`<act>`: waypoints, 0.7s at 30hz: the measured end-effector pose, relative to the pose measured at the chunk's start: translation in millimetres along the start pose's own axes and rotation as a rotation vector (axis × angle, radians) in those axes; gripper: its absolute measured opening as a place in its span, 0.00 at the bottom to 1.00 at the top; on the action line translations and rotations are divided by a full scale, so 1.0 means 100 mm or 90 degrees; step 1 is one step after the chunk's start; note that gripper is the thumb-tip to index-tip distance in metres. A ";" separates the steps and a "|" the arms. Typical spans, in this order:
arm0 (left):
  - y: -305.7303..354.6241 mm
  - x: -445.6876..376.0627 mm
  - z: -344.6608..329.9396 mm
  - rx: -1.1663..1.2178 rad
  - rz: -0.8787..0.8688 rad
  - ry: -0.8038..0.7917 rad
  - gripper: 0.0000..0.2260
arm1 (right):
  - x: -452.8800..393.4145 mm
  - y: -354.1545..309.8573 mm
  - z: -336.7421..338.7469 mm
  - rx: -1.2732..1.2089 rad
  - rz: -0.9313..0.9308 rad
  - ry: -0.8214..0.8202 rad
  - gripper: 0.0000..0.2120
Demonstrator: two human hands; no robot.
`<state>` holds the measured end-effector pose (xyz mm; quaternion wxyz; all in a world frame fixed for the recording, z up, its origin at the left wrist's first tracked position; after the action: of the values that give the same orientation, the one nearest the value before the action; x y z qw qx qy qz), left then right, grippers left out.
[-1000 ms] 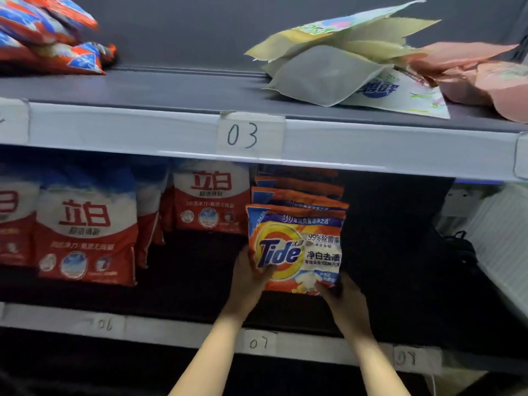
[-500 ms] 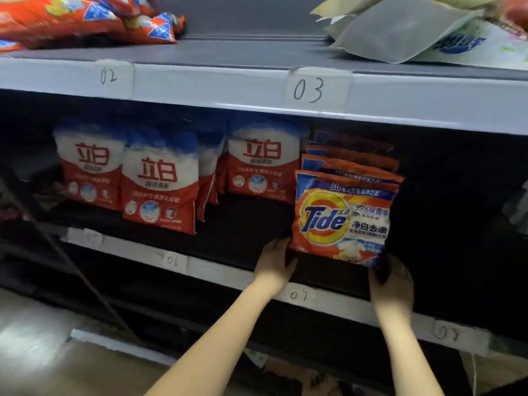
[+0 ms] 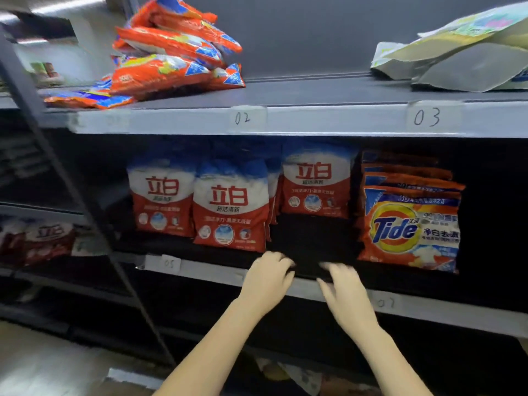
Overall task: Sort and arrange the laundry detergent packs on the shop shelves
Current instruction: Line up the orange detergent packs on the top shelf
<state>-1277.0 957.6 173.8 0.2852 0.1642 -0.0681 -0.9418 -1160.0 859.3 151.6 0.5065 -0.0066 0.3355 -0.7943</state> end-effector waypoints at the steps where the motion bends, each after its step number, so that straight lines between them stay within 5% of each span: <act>1: -0.11 0.08 0.19 -0.006 -0.011 0.028 0.14 | -0.02 -0.27 -0.02 0.000 0.046 -0.001 0.19; 13: -1.03 0.35 2.64 -0.087 -0.045 0.330 0.12 | -0.51 -2.87 0.81 0.024 0.384 0.167 0.15; 21: -1.68 0.16 3.29 -0.112 0.032 0.334 0.13 | -1.39 -3.58 0.98 0.133 0.407 0.178 0.15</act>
<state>-1490.2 1099.4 440.1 0.3294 0.3753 0.0860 -0.8621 -1344.9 1013.9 466.1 0.6766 0.2593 0.3036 -0.6187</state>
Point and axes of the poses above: each hand's wrist, its own x-axis away from the middle knuckle, its own z-axis out of the back of the hand, y = z × x, the point moved 5 cm from there along -x, towards the middle knuckle, and after that the axes turned 2 degrees about -z, right-handed, at the moved point
